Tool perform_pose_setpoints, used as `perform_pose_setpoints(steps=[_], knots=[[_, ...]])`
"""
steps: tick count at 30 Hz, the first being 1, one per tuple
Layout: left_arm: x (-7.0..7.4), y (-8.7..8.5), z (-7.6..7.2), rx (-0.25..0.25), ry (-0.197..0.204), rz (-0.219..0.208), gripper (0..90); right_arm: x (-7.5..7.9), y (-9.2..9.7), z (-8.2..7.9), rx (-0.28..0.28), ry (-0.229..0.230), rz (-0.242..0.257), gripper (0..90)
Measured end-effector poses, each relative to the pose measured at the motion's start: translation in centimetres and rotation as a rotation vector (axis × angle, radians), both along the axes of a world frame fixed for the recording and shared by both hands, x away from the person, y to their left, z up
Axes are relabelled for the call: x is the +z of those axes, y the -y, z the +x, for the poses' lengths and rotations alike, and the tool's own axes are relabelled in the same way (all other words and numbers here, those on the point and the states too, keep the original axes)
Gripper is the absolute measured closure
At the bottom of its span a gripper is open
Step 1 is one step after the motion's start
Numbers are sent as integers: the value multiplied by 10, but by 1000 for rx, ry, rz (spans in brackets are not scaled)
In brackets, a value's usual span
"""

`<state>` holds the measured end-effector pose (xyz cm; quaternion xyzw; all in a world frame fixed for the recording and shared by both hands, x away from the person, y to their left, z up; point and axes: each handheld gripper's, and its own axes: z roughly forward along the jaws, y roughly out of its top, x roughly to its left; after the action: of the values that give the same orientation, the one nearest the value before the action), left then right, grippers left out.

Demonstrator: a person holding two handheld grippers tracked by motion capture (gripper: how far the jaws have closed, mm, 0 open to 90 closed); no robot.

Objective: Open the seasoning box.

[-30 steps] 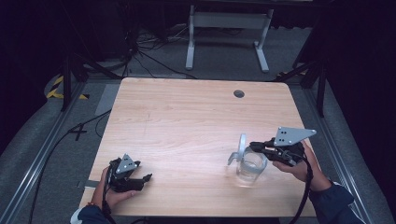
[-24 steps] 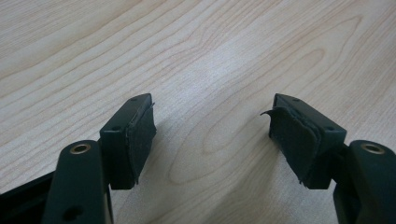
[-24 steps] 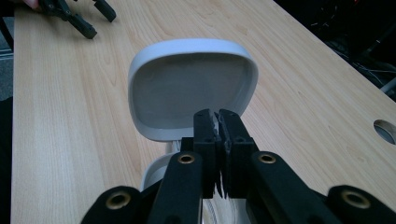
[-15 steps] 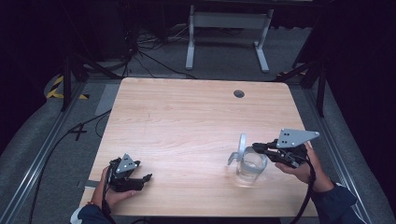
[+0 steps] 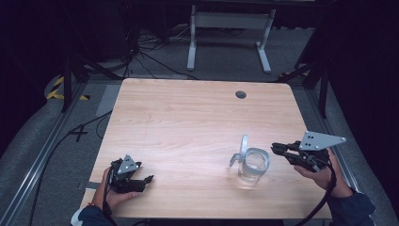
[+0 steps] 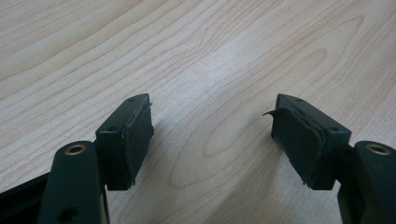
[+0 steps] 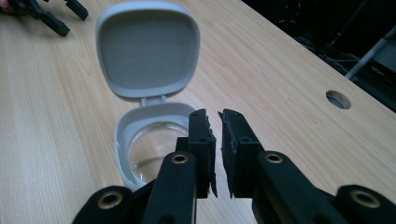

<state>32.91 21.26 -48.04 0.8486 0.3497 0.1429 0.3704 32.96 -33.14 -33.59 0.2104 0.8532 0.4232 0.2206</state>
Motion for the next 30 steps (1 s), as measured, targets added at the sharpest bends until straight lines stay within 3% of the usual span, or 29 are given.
perform_pose_setpoints(steps=[9,14,20,30], knots=[[-1,0,0,1,9,-4,294,-12,25,-2,-77,10,-29,794],[0,0,0,2,3,0,292,-27,34,-2,-97,7,-48,767],[0,1,0,3,1,-3,288,-43,45,-1,-96,-10,-32,727],[-1,1,2,-1,7,-4,285,-81,69,3,-192,-89,-10,551]])
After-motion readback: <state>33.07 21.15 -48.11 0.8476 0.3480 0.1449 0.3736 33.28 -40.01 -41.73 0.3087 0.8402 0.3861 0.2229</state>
